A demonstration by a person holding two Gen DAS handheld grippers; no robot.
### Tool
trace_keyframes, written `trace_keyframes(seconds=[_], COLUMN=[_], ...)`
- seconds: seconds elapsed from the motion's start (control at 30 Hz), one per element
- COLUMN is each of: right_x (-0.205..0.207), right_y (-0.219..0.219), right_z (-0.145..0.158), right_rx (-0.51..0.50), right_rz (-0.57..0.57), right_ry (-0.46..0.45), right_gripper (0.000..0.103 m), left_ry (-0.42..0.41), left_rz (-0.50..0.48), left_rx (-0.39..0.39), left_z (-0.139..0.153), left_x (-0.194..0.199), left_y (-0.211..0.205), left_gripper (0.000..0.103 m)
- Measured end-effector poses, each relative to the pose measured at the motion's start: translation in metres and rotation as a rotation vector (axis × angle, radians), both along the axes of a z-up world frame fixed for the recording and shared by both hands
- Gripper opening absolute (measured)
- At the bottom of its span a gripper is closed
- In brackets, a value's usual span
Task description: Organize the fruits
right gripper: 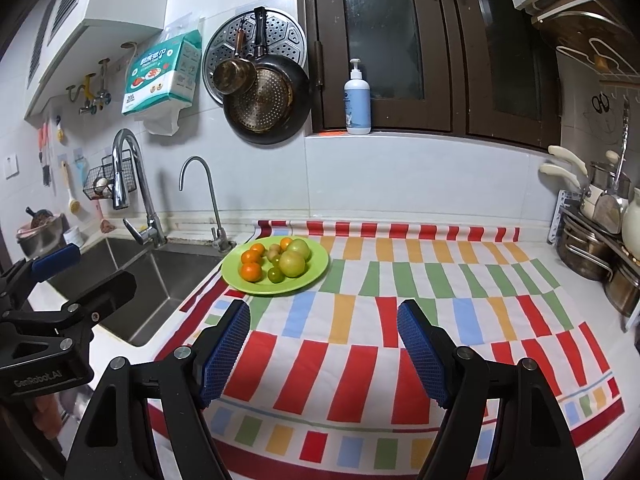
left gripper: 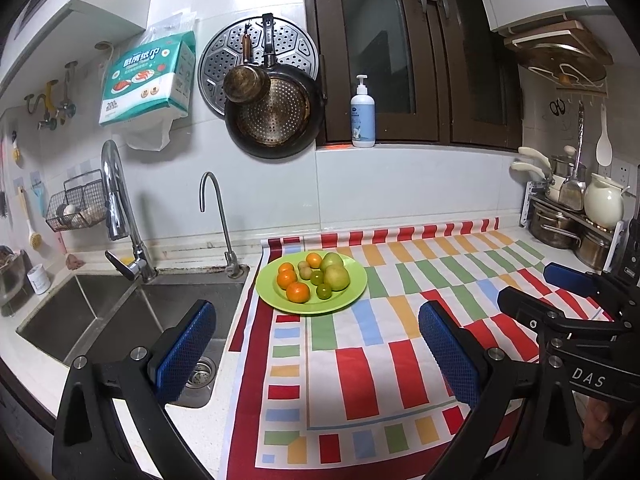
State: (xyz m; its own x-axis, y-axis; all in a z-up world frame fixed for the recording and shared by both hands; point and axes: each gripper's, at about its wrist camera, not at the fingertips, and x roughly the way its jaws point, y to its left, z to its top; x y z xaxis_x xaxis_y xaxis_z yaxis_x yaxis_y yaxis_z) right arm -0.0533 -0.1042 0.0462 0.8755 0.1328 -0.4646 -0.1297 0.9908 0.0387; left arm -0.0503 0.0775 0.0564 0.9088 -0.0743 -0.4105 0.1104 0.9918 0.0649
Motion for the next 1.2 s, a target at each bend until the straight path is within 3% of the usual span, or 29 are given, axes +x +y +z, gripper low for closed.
trace_keyframes(seconds=[1.2], right_x=[0.0015], right_y=[-0.0045], right_z=[-0.0046], right_rx=[-0.006], right_rz=[0.006], right_ry=[0.015], right_gripper=[0.077], left_ry=[0.005], left_rz=[-0.027], left_rx=[-0.004], left_z=[0.0006], left_x=[0.0038], left_y=[-0.0040], left_gripper=[0.103])
